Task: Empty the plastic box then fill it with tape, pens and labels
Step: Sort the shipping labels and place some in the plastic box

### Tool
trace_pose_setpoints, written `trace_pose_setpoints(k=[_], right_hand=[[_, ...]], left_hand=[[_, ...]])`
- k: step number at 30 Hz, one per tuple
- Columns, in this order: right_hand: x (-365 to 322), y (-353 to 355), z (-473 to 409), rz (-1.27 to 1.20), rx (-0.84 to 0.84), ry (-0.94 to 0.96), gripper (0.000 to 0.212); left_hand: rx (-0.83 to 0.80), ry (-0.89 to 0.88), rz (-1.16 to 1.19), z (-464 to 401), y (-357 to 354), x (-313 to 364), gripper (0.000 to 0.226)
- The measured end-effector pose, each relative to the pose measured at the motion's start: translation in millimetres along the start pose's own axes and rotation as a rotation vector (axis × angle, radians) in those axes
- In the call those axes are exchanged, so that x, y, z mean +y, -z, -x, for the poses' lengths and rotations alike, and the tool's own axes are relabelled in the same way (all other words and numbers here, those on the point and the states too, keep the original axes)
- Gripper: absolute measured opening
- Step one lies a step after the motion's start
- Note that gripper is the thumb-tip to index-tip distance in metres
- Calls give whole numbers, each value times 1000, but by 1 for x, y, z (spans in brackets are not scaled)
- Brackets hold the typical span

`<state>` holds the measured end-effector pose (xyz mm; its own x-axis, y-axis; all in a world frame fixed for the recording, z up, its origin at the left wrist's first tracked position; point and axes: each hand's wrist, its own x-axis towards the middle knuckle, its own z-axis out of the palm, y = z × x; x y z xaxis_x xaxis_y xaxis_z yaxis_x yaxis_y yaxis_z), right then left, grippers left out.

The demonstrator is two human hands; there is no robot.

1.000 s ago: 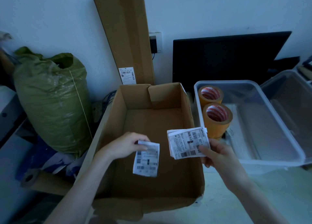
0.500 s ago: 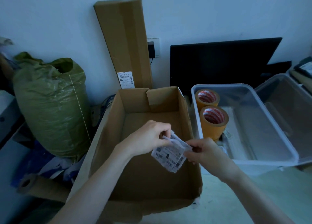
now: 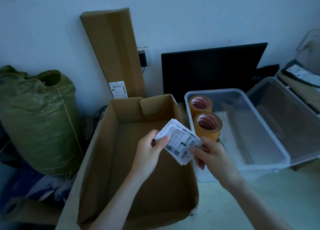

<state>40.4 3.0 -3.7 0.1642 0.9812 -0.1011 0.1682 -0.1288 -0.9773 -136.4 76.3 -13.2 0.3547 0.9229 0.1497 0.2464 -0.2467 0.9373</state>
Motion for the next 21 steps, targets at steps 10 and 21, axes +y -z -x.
trace_pose_setpoints(k=[10,21], right_hand=[[13,57,-15,-52,-59,-46,16],[18,112,-30,31,-215,-170,24]], left_hand=[[-37,-373,-210,-15,-43,-1,42],[-58,-260,-300,-49,-91,-9,40]])
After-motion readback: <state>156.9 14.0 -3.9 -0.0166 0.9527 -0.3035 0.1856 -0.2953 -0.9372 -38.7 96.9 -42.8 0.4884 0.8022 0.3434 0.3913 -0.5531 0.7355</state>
